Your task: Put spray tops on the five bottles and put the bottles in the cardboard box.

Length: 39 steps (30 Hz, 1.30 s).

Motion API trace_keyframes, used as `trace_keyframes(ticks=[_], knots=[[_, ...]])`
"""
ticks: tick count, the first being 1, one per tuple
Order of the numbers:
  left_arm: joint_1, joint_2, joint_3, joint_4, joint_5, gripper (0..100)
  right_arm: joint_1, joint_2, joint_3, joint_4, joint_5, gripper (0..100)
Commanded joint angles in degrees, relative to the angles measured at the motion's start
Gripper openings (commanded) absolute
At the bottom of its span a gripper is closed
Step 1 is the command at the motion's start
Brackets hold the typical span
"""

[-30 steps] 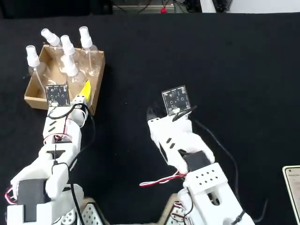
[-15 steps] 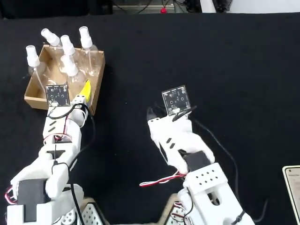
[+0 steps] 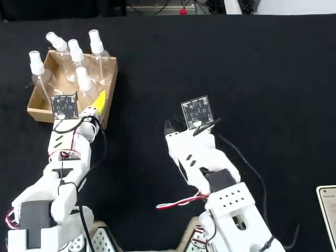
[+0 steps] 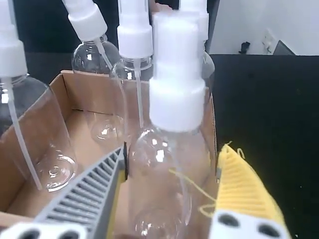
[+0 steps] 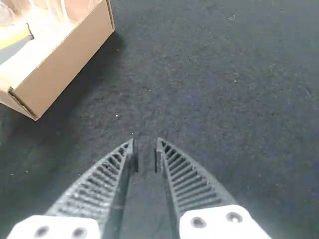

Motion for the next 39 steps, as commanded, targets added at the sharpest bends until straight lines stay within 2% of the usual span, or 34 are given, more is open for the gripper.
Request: trace_keyframes(ticks=[1,14,23,30,39], knots=[[-0.1,-0.9,-2.4,-1.2,0.1,31,0.1,-1.5,-0.5,-1.4,0.6,6.4],[-0.7,-1.1,-2.4,-1.3,0.0,31,0.1,-1.5,-0.5,-1.4,0.6,6.4],[-0.6,-11.4,1.5,-0.7,0.1,31,0.1,-1.5,-0.5,-1.4,0.6,6.4],[-0.7,-18.5,1.7,13.0,0.1,31,0.1,-1.5,-0.5,-1.4,0.6,6.4],[-2.2,-27.5,2.2,21.5,-0.4,31,0.1,-1.5,-0.5,-1.4,0.6,6.4]])
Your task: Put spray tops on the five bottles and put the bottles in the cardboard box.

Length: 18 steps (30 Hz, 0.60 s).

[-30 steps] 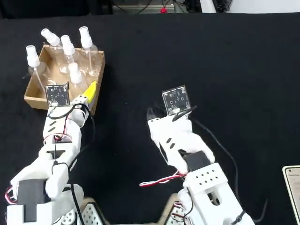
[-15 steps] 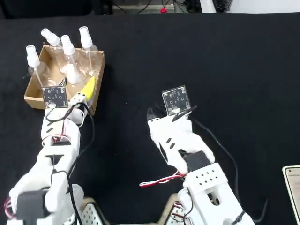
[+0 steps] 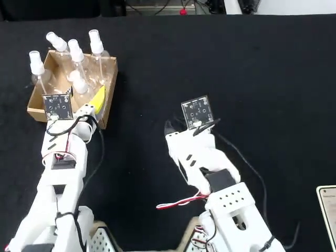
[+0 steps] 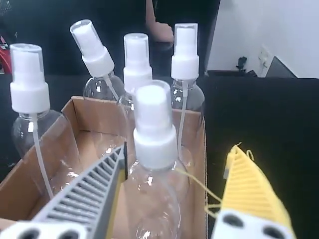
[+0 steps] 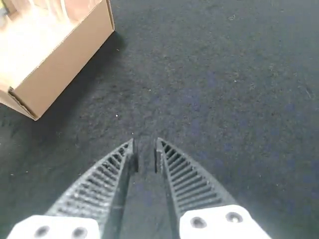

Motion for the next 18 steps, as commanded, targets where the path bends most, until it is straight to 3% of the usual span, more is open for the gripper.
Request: trace_keyframes(ticks=[1,11,13,17,18], knots=[[-2.7,-5.5,-0.5,5.5,-0.4,31,0.1,-1.5,-0.5,-1.4,0.6,6.4],[-7.5,-16.9,-0.6,27.1,0.1,30,0.1,-1.5,-0.5,-1.4,0.6,6.4],[-7.6,-19.0,-0.2,30.7,0.1,25,0.1,-1.5,-0.5,-1.4,0.6,6.4],[-8.1,-23.6,2.2,36.1,-0.3,4,0.1,-1.6,-0.5,-1.4,0.6,6.4],[-8.2,-25.1,3.2,36.8,-0.4,2,0.1,-1.6,-0.5,-1.4,0.5,6.4]])
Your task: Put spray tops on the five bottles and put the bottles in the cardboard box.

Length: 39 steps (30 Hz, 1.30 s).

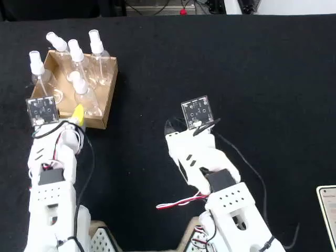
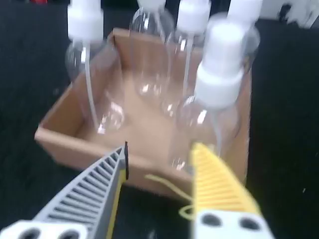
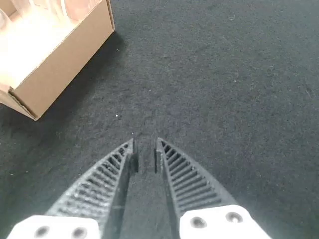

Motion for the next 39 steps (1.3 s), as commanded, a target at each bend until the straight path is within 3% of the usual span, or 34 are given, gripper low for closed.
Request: trace_keyframes(ticks=[1,4,9,19,24,31,39], knots=[[-1.0,-6.7,3.1,4.3,-0.4,5,0.1,-1.6,-0.5,-1.4,0.4,6.4],[-1.9,-11.3,8.9,4.7,-0.4,10,0.1,-1.6,-0.7,-1.4,0.4,6.4],[-2.3,-20.2,16.7,5.6,-0.4,4,-0.2,-1.6,-0.7,-1.0,0.3,6.4],[2.9,-39.9,16.3,42.3,0.1,3,6.3,-1.6,-0.1,14.2,0.6,6.5],[3.4,-45.7,16.0,56.2,0.1,3,14.2,-1.6,3.9,15.1,0.6,6.7],[3.2,-44.7,16.0,63.3,0.0,3,22.3,-1.6,10.0,15.2,0.6,6.7],[2.9,-45.0,16.0,63.2,0.0,3,27.1,-1.7,9.9,15.6,0.3,6.4]])
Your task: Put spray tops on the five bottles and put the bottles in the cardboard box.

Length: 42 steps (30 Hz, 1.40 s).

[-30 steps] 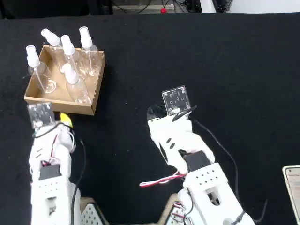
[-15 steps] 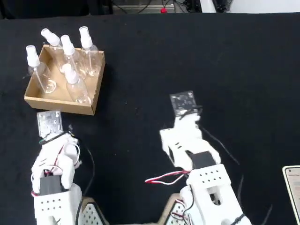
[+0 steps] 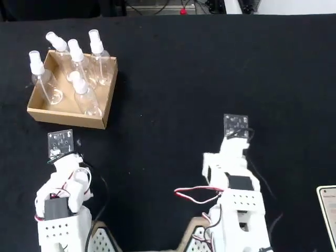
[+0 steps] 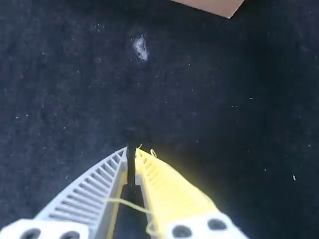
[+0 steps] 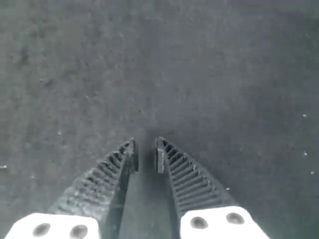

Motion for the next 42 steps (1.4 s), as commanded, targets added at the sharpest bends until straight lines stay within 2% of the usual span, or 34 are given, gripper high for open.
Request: trace_keyframes(ticks=[1,19,26,32,37,42], knots=[[0.3,-0.6,0.8,1.1,-0.2,3,1.5,-1.6,-0.2,0.1,0.3,6.4],[0.9,-1.6,0.8,1.1,-0.2,3,1.4,-2.3,0.0,0.2,0.6,6.4],[0.7,-0.9,0.8,1.1,-0.2,3,1.5,-20.4,6.8,1.0,0.6,6.4],[0.5,-0.7,0.8,1.1,-0.2,3,2.8,-27.3,6.5,15.7,0.6,6.4],[0.4,-0.7,0.8,1.1,-0.2,3,2.6,-34.8,6.7,21.4,0.6,6.4],[0.4,-0.7,0.8,1.1,-0.2,3,2.7,-46.2,6.2,36.0,0.6,6.4]])
